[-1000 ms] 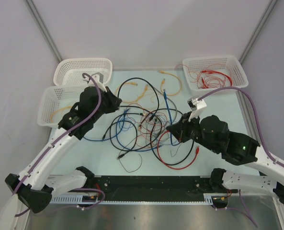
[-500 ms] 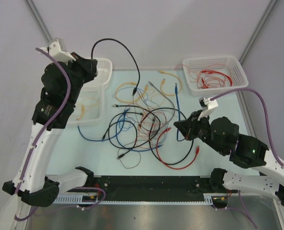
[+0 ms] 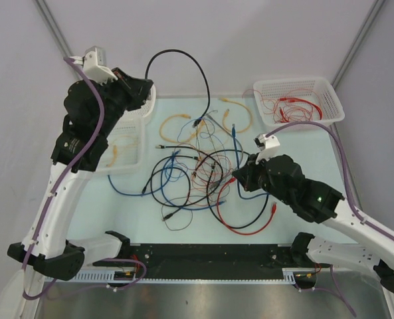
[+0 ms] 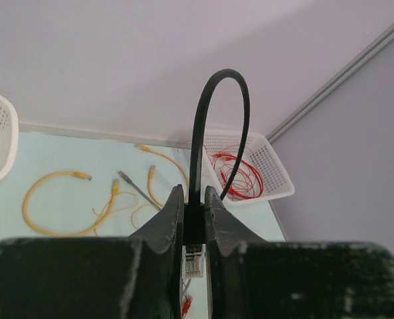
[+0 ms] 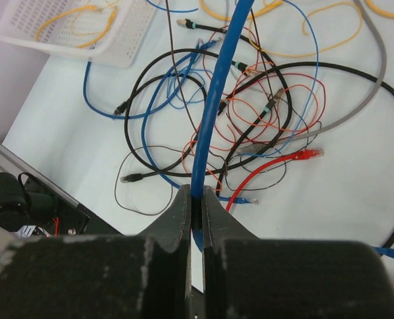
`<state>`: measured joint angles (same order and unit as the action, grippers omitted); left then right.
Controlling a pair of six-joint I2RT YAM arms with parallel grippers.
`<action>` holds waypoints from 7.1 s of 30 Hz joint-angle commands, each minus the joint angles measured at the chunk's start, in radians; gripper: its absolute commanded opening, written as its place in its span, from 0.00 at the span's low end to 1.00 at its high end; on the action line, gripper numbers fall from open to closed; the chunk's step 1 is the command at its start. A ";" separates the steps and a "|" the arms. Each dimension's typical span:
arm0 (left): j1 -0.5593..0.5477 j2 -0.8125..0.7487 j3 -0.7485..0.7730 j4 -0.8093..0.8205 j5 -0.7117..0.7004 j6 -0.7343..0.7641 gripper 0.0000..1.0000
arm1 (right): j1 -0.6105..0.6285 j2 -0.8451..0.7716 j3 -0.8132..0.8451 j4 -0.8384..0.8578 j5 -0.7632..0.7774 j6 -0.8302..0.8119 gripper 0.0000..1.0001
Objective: Untangle the cables
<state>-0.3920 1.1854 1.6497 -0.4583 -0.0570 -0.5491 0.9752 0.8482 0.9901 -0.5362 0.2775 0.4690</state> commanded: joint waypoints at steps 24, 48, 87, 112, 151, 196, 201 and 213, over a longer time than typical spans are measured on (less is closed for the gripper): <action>0.005 -0.069 -0.008 0.017 0.112 -0.035 0.00 | -0.136 0.415 0.065 0.475 -0.299 -0.055 0.71; 0.005 -0.092 -0.034 -0.063 0.013 -0.003 0.00 | -0.171 0.353 0.542 0.190 -0.221 -0.184 0.00; 0.243 0.239 0.321 -0.232 -0.239 0.074 0.00 | -0.239 0.198 0.536 0.064 -0.090 -0.150 0.00; 0.587 0.766 0.335 -0.052 0.022 -0.181 0.03 | -0.322 0.356 0.380 0.116 -0.267 -0.079 0.00; -0.364 0.055 -0.858 0.912 0.313 0.153 1.00 | -0.329 0.250 0.387 0.263 -0.534 0.227 0.00; -0.222 0.031 -0.147 0.313 0.024 0.262 0.00 | -0.339 0.103 0.389 0.078 -0.407 0.152 0.95; -0.113 0.117 0.114 0.123 -0.050 0.268 0.00 | -0.336 0.080 0.384 0.025 -0.371 0.120 0.96; 0.035 0.278 0.606 -0.025 -0.204 0.195 0.00 | -0.336 0.078 0.297 0.004 -0.395 0.074 0.93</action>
<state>-0.3828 1.4361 2.1387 -0.4385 -0.1879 -0.3222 0.6392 0.9295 1.3258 -0.5396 -0.0948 0.5735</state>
